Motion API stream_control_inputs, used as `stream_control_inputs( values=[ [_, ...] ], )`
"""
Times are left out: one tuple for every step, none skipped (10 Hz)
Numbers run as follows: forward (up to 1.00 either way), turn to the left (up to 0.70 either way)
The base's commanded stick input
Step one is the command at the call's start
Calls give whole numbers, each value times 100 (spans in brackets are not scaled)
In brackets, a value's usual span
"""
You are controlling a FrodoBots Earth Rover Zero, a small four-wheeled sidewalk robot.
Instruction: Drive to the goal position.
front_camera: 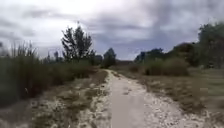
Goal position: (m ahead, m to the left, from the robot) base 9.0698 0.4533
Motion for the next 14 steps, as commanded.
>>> stream_control_inputs(
  values=[
    [85,0],
    [85,0],
    [85,0],
    [85,0],
    [85,0],
    [85,0],
    [85,0],
    [85,0],
    [85,0],
    [85,0],
    [85,-11],
    [85,-31],
    [85,-21],
    [85,0]
  ],
)
